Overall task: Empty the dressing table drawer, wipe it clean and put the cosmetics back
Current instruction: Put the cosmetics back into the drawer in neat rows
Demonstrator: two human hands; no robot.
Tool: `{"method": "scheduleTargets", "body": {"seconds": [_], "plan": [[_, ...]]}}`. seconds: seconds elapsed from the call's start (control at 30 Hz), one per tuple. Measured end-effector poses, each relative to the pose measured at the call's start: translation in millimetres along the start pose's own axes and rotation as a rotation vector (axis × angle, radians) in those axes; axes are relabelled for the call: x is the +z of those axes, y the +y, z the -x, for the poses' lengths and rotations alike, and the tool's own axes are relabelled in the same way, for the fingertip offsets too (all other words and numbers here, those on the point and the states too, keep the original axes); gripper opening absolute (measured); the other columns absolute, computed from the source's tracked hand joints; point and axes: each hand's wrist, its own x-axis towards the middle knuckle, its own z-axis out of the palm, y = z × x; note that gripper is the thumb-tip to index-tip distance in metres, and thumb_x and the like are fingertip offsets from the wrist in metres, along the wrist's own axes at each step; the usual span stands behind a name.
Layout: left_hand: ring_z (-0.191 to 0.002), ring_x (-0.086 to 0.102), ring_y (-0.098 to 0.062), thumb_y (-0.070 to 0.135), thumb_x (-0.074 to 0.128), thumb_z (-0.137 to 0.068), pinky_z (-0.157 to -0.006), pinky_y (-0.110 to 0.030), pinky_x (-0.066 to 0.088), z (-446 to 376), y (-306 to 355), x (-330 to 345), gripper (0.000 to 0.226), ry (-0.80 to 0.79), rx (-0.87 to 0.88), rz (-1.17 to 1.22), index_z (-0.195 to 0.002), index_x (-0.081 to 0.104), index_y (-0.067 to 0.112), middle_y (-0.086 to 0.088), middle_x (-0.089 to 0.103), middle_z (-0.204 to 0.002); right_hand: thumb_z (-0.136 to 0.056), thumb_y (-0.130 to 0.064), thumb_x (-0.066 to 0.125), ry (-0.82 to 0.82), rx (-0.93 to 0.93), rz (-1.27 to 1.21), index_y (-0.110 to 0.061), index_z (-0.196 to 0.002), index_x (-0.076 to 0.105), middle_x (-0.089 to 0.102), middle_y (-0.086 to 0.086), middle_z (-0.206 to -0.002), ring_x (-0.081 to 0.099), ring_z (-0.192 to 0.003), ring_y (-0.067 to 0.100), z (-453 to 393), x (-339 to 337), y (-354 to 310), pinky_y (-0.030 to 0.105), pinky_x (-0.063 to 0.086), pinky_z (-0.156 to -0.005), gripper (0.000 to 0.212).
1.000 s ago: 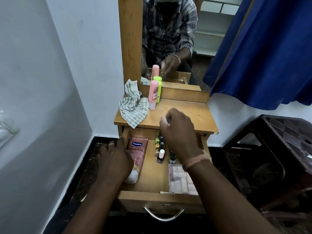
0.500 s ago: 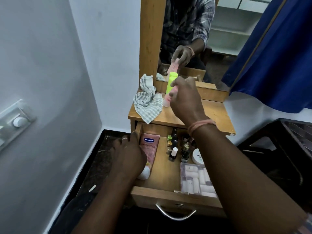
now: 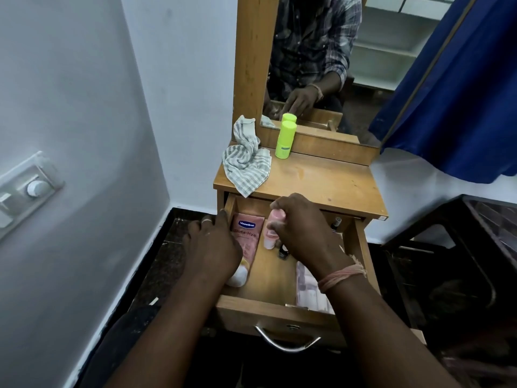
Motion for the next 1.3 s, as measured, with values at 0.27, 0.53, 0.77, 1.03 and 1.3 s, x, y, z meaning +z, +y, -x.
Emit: {"method": "scheduleTargets", "body": {"seconds": [0.27, 0.53, 0.77, 1.03, 1.3], "plan": [[-0.137, 0.036, -0.035, 0.027, 0.049, -0.098, -0.107, -0.048, 0.034, -0.5, -0.8, -0.5, 0.059, -0.004, 0.009, 0.001, -0.154, 0.033, 0.023, -0.013, 0.047, -0.149, -0.088, -0.027, 0.074, 0.024, -0.009, 0.012, -0.021, -0.118, 0.068, 0.061, -0.003, -0.108, 0.058, -0.09, 0.013, -11.1, 17.0, 5.0, 0.033, 0.054, -0.077, 0.031], [-0.138, 0.035, -0.035, 0.028, 0.049, -0.098, -0.109, -0.048, 0.034, -0.1, -0.3, 0.4, 0.057, -0.007, 0.009, 0.023, -0.153, 0.033, 0.024, -0.012, 0.047, -0.149, -0.086, -0.029, 0.075, 0.067, -0.002, -0.018, -0.024, -0.111, 0.067, 0.06, -0.005, -0.101, 0.056, -0.09, 0.011, -5.9, 19.8, 9.9, 0.032, 0.052, -0.078, 0.026], [-0.139, 0.035, -0.035, 0.028, 0.048, -0.1, -0.11, -0.048, 0.034, 2.7, 1.5, -2.9, 0.057, -0.017, 0.005, 0.021, -0.154, 0.031, 0.023, -0.013, 0.045, -0.151, -0.085, -0.03, 0.077, 0.068, 0.016, -0.048, -0.023, -0.12, 0.065, 0.066, -0.005, -0.114, 0.059, -0.098, 0.01, 1.9, 19.3, 11.6, 0.029, 0.052, -0.084, 0.038], [-0.139, 0.035, -0.035, 0.029, 0.048, -0.1, -0.109, -0.049, 0.034, 2.1, 1.4, -3.6, 0.055, -0.023, 0.004, 0.024, -0.153, 0.032, 0.024, -0.012, 0.046, -0.15, -0.085, -0.032, 0.079, 0.119, 0.003, -0.116, -0.021, -0.126, 0.064, 0.065, -0.004, -0.117, 0.057, -0.098, 0.006, -1.1, 8.4, 10.6, 0.022, 0.051, -0.081, 0.045], [-0.139, 0.035, -0.034, 0.028, 0.049, -0.099, -0.11, -0.046, 0.033, 0.4, -1.0, -2.1, 0.059, -0.014, -0.002, 0.039, -0.155, 0.03, 0.027, -0.009, 0.045, -0.151, -0.093, -0.021, 0.071, 0.373, 0.021, -0.124, -0.021, -0.128, 0.063, 0.057, 0.002, -0.121, 0.056, -0.106, 0.013, -85.8, -32.0, 1.9, 0.024, 0.044, -0.088, 0.037]]}}
